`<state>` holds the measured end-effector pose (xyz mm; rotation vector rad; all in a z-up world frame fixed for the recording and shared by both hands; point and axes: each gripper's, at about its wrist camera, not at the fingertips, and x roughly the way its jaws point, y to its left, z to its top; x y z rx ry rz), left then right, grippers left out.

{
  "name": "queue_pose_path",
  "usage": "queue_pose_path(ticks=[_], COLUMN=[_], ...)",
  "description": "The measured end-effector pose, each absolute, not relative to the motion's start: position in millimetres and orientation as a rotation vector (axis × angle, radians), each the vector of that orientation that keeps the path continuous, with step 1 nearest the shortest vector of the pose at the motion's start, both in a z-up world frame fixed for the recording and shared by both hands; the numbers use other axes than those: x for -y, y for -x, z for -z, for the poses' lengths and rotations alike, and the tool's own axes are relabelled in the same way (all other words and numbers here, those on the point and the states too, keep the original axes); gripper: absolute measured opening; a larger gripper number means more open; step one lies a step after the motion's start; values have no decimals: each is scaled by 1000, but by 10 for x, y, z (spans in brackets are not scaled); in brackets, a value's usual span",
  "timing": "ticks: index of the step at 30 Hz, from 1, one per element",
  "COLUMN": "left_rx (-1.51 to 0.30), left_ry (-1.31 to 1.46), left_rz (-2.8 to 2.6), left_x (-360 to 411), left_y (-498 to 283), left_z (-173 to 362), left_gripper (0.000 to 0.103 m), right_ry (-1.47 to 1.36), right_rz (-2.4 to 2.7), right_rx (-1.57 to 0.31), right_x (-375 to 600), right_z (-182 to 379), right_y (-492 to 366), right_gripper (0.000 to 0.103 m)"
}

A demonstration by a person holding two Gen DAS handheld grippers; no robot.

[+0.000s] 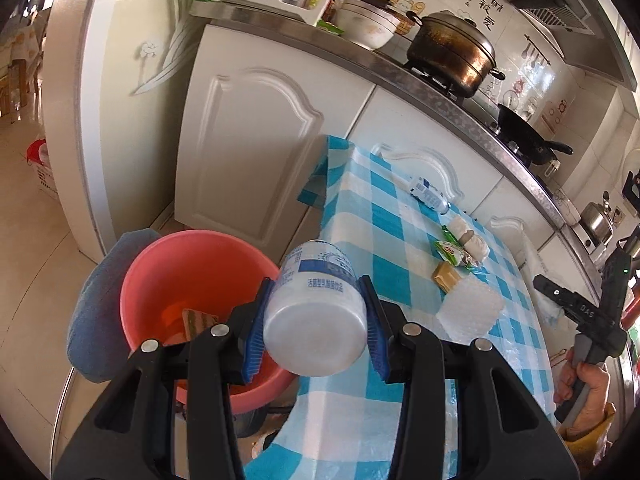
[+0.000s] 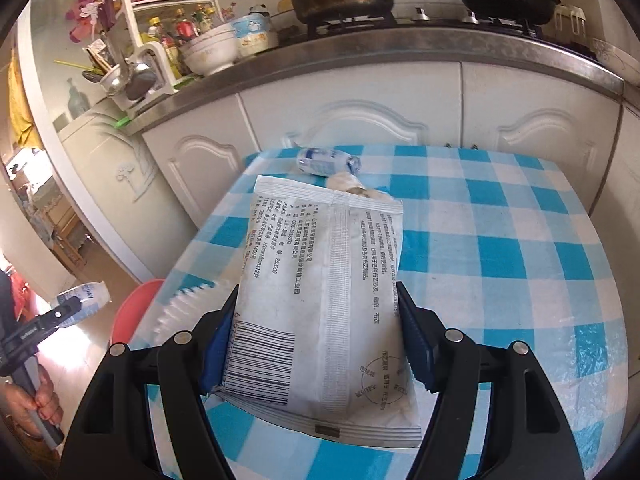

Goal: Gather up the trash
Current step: 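Carry the bottle and paper packet over the orange bucket and release both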

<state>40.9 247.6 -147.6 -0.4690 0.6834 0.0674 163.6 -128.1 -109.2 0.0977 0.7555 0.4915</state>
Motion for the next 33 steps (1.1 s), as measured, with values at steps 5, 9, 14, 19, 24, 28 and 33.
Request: queue_pose_path(ticks=[5,9,14,19,24,28,33], left_rx=[-667,-672,-686,-706,-719,-735,-764], left_ry=[482,494,492,502,523,535,541], left_rz=[-142,-184,-223,-239,-248,-259,-265], left_x=[-2750,-2909,-3010,-3067,-3153,-3198,-3222], left_y=[-293,-259,-290,-345,-374,-397,-449], left_z=[1500,1559,1660,1788,1895,1989,2113], left_gripper=[44,44,44,44,44,44,44], right_ry=[-73,-29,31,106,161,199,212], right_rz=[-647,-769,-891,-960,-991,-995,-1004], right_rx=[-728,-734,-774,-820,-862,-880,-918], right_x=[730,208,-433,-960,-1269,-1427,-1555], right_z=[806,719,773,950,1162,1306,1501], right_y=[-1512,-1412,-1309,-1227,-1188,-1192,-1244], right_gripper=[71,72,72,72,72,72,74])
